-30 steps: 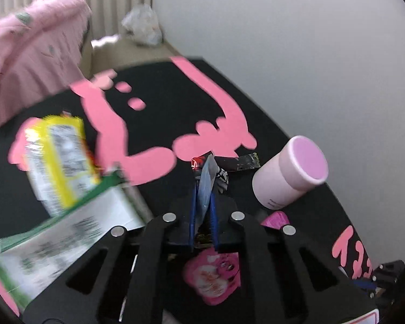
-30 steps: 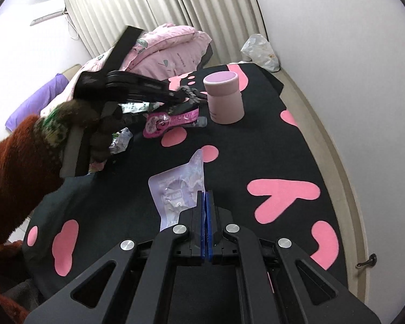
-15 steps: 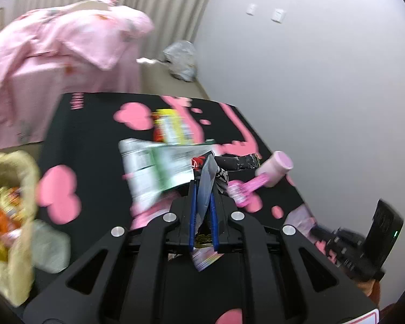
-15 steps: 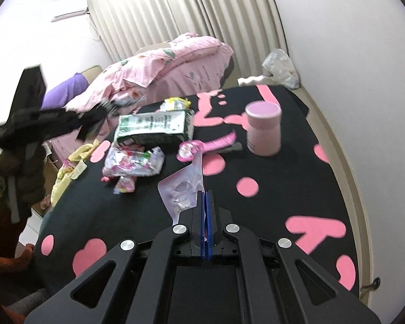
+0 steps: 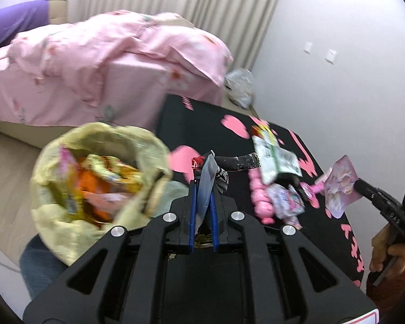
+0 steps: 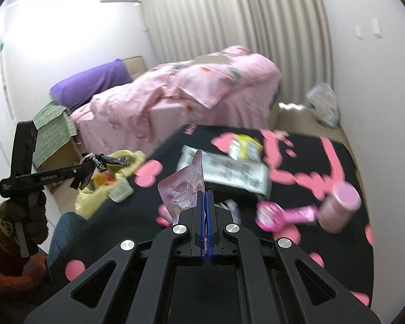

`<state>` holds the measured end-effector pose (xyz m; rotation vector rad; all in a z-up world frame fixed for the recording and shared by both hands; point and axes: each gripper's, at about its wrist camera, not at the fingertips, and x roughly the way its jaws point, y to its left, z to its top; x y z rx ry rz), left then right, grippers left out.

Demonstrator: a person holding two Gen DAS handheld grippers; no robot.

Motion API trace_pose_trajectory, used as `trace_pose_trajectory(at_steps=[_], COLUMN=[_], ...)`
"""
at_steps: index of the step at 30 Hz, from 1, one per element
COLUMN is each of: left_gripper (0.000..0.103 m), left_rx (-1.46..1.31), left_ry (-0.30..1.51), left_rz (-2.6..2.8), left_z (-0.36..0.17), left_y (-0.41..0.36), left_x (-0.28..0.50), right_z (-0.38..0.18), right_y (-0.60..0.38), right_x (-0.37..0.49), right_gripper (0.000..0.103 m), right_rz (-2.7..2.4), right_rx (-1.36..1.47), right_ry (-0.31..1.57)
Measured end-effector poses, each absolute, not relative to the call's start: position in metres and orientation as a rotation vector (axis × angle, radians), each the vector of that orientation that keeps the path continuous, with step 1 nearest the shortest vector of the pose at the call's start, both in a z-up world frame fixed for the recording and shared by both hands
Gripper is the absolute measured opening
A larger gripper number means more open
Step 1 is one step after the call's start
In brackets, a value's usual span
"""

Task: Collect trash
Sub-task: 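Grasp a small dark wrapper with the left tool while the right tool carries the tray toward the bag, then lower the dark wrapper into the yellow bag and open the left tool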

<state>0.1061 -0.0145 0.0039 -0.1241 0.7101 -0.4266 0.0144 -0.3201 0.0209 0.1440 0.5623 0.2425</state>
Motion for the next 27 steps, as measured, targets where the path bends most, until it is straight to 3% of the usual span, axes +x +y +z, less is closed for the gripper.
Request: trace_pose_trajectory(at_steps=[27], left_gripper=[0.008], left_rx=[-0.269], left_ry=[0.651], left_rz=[-0.150], left_z=[-0.009], left_y=[0.126], left_x=[0.121], right_z=[0.043], right_y=[-0.128], right_x=[0.134], right_gripper=[0.004], right_rz=[0.467], right_rx=[-0.059], right_ry=[0.628])
